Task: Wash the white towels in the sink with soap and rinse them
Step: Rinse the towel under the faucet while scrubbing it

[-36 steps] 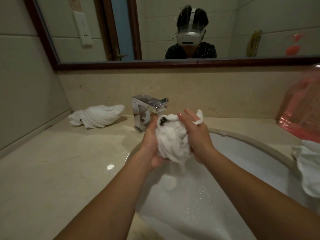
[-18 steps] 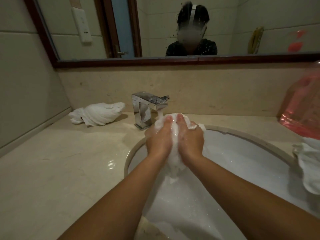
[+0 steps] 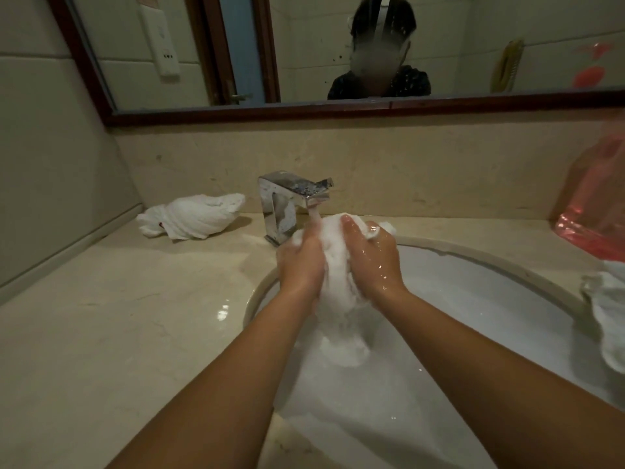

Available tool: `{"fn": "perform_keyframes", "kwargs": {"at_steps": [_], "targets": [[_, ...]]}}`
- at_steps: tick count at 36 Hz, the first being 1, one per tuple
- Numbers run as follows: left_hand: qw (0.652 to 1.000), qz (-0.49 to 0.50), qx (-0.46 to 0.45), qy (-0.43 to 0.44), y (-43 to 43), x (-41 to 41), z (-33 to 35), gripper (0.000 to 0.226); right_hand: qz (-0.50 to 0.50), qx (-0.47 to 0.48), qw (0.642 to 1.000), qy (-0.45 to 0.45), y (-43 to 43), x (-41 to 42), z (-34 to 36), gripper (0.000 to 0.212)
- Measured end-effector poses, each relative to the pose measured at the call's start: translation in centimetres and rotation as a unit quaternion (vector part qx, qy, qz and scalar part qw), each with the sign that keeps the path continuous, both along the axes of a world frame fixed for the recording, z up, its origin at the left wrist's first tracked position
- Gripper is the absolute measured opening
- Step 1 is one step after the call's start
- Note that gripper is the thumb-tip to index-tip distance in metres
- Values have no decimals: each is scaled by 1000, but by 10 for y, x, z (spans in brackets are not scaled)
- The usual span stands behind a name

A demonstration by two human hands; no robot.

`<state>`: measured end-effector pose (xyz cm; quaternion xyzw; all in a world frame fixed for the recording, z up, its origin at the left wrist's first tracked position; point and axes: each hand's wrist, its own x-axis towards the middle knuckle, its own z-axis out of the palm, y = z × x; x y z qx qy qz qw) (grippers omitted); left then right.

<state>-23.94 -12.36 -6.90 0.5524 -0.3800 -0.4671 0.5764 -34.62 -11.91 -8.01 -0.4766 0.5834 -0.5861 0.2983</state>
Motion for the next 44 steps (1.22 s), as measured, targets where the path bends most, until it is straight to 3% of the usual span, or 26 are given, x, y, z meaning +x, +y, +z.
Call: {"fn": "perform_keyframes", "kwargs": {"at_steps": [5, 10, 13, 15, 19, 25, 28, 31, 33, 37, 41, 42, 44], "targets": [[998, -22, 12, 55, -3, 3, -4, 82, 4, 11, 999, -47, -9, -3, -4, 63], [999, -29, 36, 20, -5, 6, -17, 103, 29, 76, 988, -132, -1, 1, -2, 66], [995, -48, 87, 13, 5, 8, -17, 123, 26, 101, 985, -136, 10, 7, -4, 52], [991, -59, 123, 17, 17, 9, -12, 117, 17, 126, 983, -132, 14, 10, -6, 37], [986, -18, 165, 0, 31, 9, 1, 71, 45, 176, 975, -132, 23, 15, 3, 37], [978, 69, 190, 39, 34, 18, 36, 52, 59, 237, 958, -149, 28, 22, 39, 38], [982, 80, 170, 13, 40, 24, 59, 36, 77, 228, 965, -100, 34, 19, 55, 40], [987, 81, 120, -64, 48, 30, 76, 35, 95, 238, 966, -16, 36, 15, 67, 34], [987, 102, 85, -93, 53, 34, 87, 36, 79, 260, 961, -53, 37, 11, 75, 37], [986, 91, 84, -114, 47, 42, 118, 44, 41, 296, 949, -103, 34, 5, 97, 61], [981, 50, 107, -156, 26, 46, 147, 49, 50, 278, 959, -8, 14, -1, 125, 76], [978, 40, 113, -170, 23, 44, 150, 50, 81, 271, 959, 36, 10, -1, 131, 76], [972, 23, 140, -185, 8, 46, 156, 50, 92, 286, 954, 20, -8, 4, 138, 58]]}}
